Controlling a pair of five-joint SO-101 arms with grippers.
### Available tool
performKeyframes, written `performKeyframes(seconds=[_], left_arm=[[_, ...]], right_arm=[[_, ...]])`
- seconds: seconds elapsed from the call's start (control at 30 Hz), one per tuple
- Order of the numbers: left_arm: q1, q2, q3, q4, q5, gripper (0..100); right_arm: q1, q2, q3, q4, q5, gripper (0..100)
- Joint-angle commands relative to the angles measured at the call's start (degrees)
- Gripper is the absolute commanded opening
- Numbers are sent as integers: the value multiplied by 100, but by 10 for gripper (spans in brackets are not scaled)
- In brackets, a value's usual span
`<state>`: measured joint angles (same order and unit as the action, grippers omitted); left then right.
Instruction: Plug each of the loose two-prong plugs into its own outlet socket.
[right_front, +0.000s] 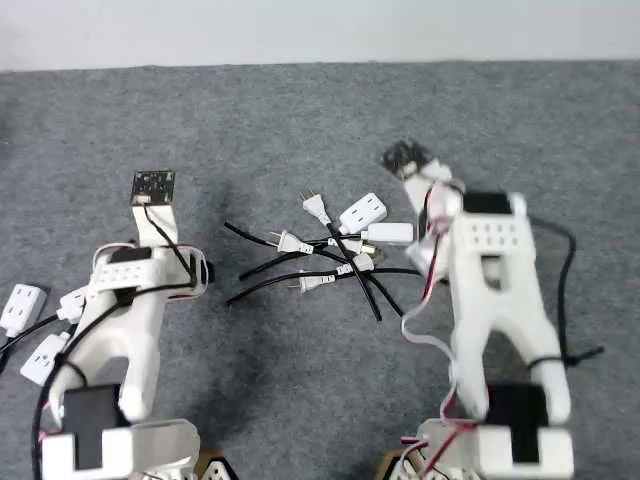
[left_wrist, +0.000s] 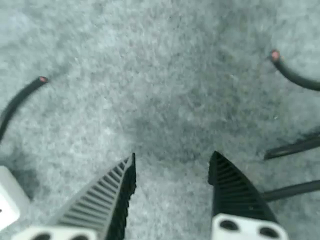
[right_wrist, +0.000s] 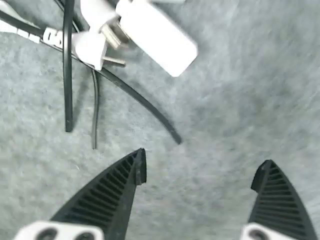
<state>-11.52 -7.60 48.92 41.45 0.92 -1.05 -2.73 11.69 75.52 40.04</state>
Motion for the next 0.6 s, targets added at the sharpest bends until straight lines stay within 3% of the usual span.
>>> performKeyframes(seconds=[0.0, 0.23, 0.57], left_arm=[[0, -615, 338, -510, 79, 225], [-44, -985, 629, -774, 176, 225], [-677, -1029, 611, -905, 888, 225]], right_arm=[[-84, 1095, -1802, 611, 571, 339], [-1191, 2264, -3042, 1288, 686, 339], [-2273, 1701, -1767, 1138, 1785, 339]])
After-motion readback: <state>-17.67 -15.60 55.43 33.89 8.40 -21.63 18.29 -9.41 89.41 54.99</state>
